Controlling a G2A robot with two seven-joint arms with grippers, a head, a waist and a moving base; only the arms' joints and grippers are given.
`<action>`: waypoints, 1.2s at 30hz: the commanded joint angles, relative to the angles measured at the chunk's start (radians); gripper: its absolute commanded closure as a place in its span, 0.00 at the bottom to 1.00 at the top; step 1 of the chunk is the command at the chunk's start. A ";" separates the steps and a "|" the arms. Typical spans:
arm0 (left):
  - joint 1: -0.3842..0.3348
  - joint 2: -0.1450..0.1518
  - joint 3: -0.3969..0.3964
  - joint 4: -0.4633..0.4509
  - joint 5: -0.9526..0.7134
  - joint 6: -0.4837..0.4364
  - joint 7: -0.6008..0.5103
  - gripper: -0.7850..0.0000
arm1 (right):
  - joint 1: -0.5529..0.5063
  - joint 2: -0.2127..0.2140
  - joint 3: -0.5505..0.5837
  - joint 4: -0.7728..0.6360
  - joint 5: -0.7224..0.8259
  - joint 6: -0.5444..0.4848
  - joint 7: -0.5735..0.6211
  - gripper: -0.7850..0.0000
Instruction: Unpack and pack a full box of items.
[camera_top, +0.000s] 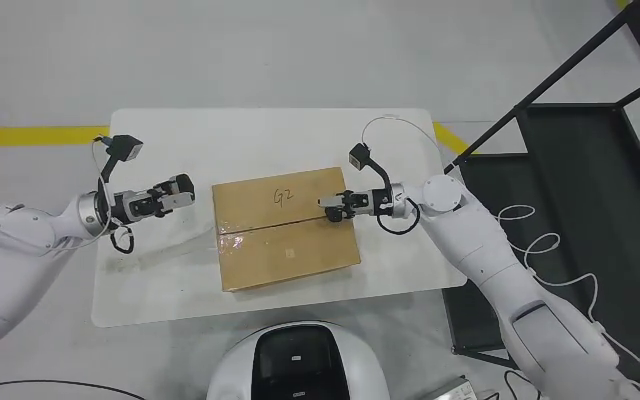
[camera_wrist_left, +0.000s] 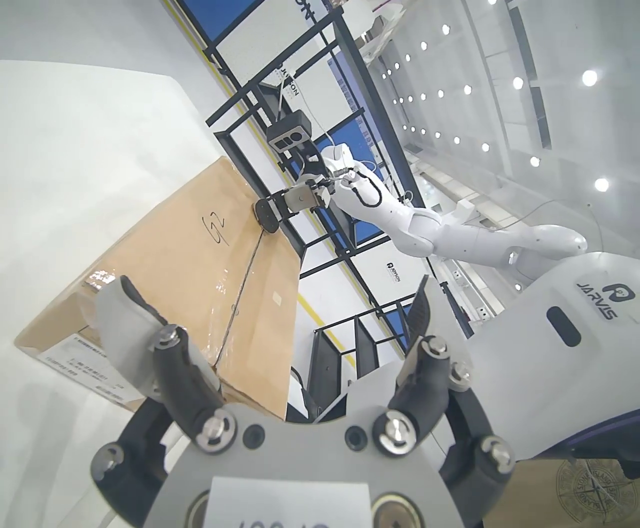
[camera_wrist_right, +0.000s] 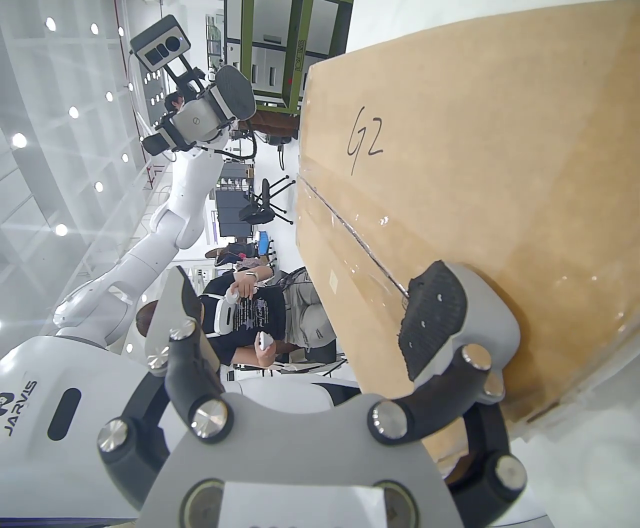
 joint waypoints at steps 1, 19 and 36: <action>0.018 0.000 -0.017 -0.030 0.015 0.022 0.051 0.00 | 0.000 0.000 0.000 0.000 0.000 0.000 0.000 0.00; 0.430 0.063 -0.200 -0.256 0.054 0.104 0.477 0.00 | 0.000 0.000 0.000 0.000 0.000 0.000 0.000 0.00; 0.470 0.058 -0.219 -0.272 0.026 0.085 0.502 0.00 | -0.018 0.002 0.009 -0.036 0.012 0.008 -0.010 0.00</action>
